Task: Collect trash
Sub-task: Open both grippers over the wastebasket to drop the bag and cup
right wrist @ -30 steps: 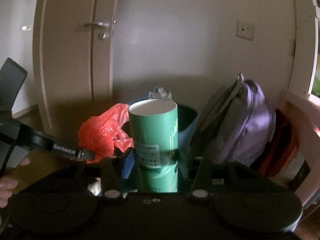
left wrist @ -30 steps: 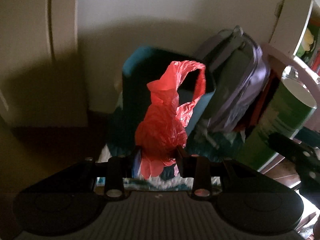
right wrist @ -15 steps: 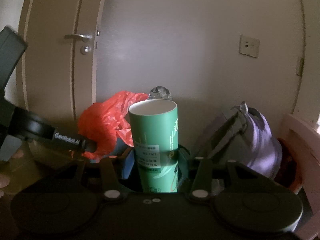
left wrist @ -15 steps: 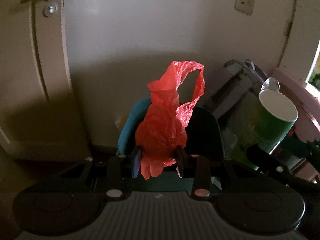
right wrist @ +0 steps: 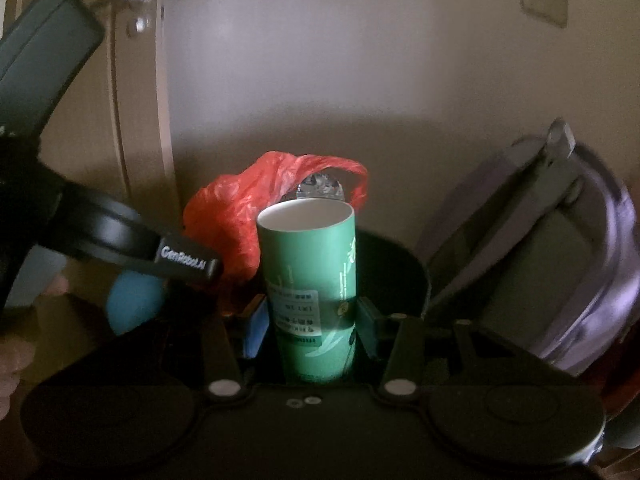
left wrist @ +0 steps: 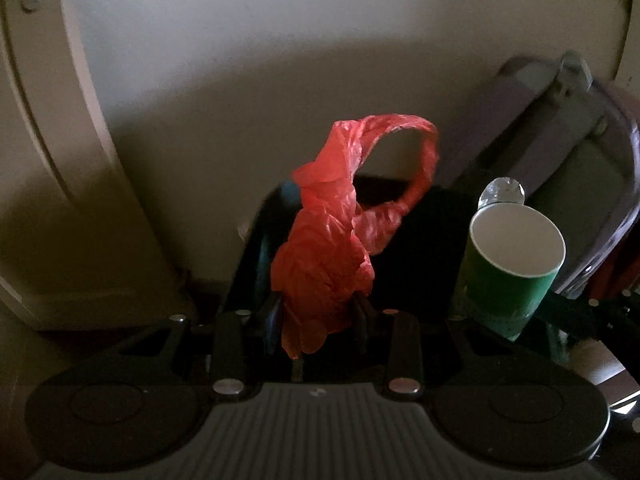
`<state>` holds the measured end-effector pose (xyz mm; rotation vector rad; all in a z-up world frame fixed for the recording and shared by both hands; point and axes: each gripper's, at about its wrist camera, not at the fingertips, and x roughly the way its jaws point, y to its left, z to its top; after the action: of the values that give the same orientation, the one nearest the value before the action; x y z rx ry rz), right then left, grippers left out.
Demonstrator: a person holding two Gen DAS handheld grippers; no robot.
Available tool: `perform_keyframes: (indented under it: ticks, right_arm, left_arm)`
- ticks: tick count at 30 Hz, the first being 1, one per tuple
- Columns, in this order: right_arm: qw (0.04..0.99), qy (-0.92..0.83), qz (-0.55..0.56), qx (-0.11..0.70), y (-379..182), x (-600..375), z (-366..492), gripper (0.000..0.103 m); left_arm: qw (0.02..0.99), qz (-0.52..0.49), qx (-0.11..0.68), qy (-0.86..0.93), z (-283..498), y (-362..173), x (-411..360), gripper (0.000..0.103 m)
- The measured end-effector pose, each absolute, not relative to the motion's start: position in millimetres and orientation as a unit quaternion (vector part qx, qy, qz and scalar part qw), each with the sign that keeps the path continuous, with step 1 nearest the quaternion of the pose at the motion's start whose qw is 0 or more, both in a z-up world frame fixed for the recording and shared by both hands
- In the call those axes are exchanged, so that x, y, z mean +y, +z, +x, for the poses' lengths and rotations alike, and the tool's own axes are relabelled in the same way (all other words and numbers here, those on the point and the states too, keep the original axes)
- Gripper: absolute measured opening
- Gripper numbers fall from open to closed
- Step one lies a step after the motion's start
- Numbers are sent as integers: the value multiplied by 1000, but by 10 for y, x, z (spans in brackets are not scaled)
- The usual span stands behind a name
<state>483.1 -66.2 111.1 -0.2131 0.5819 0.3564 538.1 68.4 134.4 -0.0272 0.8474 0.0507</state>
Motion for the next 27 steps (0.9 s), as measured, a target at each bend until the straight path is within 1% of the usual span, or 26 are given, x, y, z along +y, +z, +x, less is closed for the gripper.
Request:
perform_keyframes:
  ticks: [7, 16, 17, 19, 24, 26, 27]
  right_arm:
    - [918, 184, -124, 329, 813, -619, 5019, 46]
    - [902, 191, -162, 352, 749, -478, 5076, 46]
    - [902, 190, -163, 353, 764, -463, 5085, 45]
    - [900, 187, -171, 354, 774, -438, 5073, 47]
    - [899, 187, -181, 352, 835, -464, 5013, 53]
    - [901, 186, -180, 349, 877, -477, 4962, 57]
    - [902, 184, -181, 347, 896, -481, 4936, 57]
  left_arm:
    - [896, 19, 443, 27, 5626, 973, 607, 35]
    - [872, 48, 487, 32, 5758, 714, 548, 37]
    - [870, 50, 490, 34, 5767, 686, 501, 37]
    - [869, 56, 491, 32, 5763, 683, 479, 37]
    - [869, 46, 492, 27, 5724, 724, 474, 43]
    - [872, 35, 489, 18, 5680, 761, 477, 51]
    - [873, 36, 486, 19, 5649, 777, 489, 51]
